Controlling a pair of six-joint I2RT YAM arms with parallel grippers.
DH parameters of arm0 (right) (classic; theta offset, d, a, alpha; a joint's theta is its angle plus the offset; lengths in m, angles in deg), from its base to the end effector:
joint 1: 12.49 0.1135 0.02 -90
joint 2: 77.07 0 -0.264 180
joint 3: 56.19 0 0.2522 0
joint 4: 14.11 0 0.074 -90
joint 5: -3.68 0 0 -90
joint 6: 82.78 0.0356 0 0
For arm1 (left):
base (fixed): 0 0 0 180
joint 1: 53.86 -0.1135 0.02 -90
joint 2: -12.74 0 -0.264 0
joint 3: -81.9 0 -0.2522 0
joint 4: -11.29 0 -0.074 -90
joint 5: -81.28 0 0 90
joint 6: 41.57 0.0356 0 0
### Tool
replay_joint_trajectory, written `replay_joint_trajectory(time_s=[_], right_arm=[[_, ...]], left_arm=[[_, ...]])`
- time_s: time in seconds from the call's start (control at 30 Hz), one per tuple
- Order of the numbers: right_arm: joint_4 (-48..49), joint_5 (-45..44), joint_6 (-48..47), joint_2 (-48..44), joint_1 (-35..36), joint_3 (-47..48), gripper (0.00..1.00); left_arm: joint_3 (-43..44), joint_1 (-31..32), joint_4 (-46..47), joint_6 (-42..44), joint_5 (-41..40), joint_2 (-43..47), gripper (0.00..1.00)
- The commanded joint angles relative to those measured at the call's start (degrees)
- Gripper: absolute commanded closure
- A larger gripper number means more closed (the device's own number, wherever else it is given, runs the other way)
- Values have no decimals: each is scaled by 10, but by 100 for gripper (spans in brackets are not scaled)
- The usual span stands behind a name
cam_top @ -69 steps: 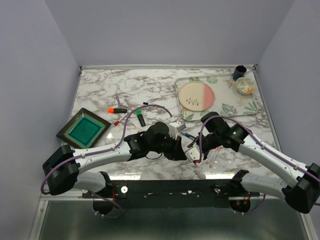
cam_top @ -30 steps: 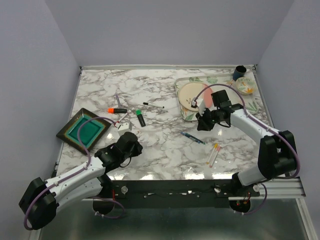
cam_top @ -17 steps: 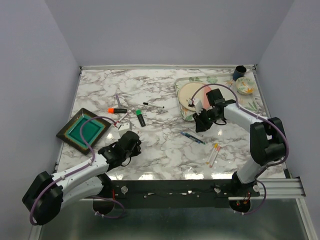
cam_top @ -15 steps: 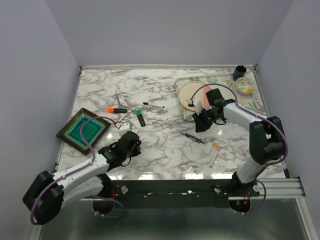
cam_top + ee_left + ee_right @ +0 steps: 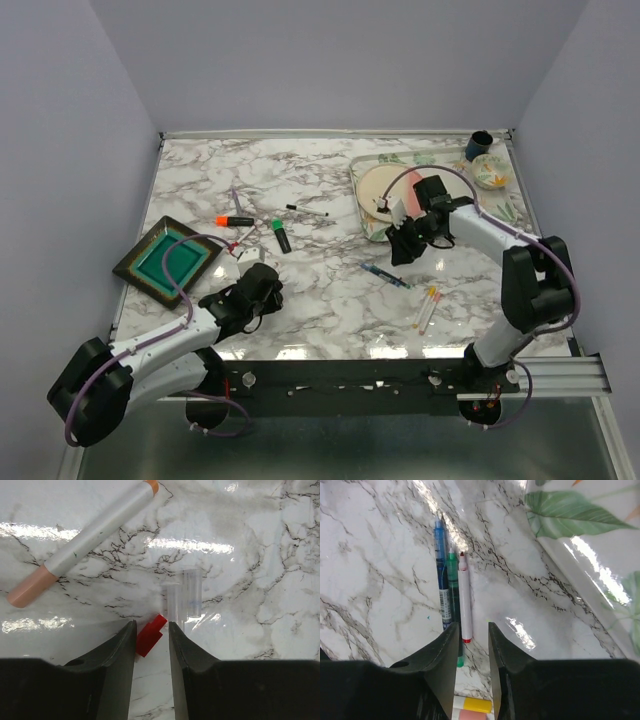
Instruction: Open the pen caps
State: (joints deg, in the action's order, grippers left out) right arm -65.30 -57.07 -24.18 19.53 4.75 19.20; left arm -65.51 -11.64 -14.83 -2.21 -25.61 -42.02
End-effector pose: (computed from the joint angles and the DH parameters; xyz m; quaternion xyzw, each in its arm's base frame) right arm 0.2978 0.1106 0.1844 -0.4290 0.8554 0.2294 0.1777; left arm 0.1352 -0.1087 0.1533 -0.1200 0.9180 -0.1605 0.3421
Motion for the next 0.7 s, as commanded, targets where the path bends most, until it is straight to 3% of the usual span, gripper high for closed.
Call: replay_joint_trajectory(time_s=[0.0,0.1,0.23,0.37,0.47,0.57,0.67], right_arm=[[-2,33,-24,-77,-3,-10,62],[-12,54,-47,-114,-3,-15,61],[-75,123,-143,-180,-4,-27,59],[-182,157,-372,-249,-4,-56,50],[-248,119,-537,-286,-4,-97,46],[-258,58,-624,-315,-4,-142,43],[-244,25,-640,-317,-4,-165,44]], left_arm=[[-8,-4,17,3,4,-5,60],[-5,-5,11,5,4,3,55],[0,-5,-7,5,6,41,34],[15,-5,-40,11,14,117,20],[26,-7,-49,18,21,152,14],[33,-7,-46,28,44,174,11],[32,-7,-42,31,69,194,9]])
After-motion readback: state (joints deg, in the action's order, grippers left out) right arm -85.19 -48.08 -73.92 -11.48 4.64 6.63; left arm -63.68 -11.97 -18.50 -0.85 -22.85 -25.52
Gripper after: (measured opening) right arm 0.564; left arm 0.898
